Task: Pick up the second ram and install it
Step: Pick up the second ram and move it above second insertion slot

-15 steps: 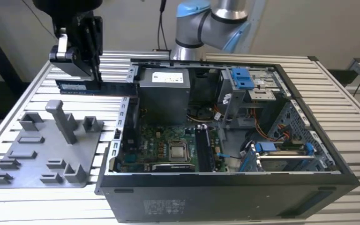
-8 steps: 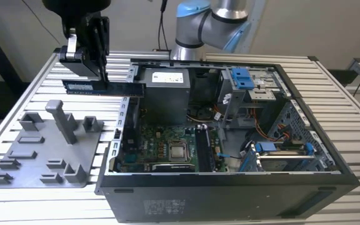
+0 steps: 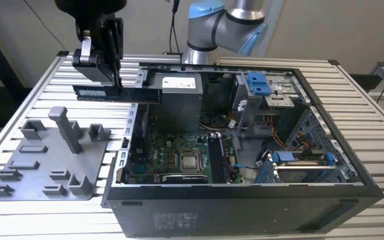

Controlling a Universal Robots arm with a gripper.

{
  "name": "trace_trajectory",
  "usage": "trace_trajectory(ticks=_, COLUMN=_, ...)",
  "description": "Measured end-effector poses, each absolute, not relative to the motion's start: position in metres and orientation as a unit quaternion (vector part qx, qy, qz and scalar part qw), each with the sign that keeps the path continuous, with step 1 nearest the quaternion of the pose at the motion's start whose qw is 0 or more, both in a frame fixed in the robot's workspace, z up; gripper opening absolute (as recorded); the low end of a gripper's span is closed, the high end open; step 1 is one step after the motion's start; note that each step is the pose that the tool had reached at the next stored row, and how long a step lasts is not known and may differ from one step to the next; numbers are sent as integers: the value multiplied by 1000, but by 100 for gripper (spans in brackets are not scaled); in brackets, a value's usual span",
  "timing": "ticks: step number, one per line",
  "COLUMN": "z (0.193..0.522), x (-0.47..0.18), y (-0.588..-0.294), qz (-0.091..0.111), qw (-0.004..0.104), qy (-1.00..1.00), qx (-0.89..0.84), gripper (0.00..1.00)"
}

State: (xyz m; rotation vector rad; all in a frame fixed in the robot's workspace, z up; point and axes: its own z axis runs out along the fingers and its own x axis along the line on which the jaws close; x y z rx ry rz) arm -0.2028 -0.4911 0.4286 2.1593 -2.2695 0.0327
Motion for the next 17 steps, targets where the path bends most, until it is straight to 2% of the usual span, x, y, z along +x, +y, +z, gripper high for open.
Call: trace_trajectory(ticks=17, z=429, x=-177, y=-491, qz=10, qw=4, qy=-724, qx=689, gripper=14)
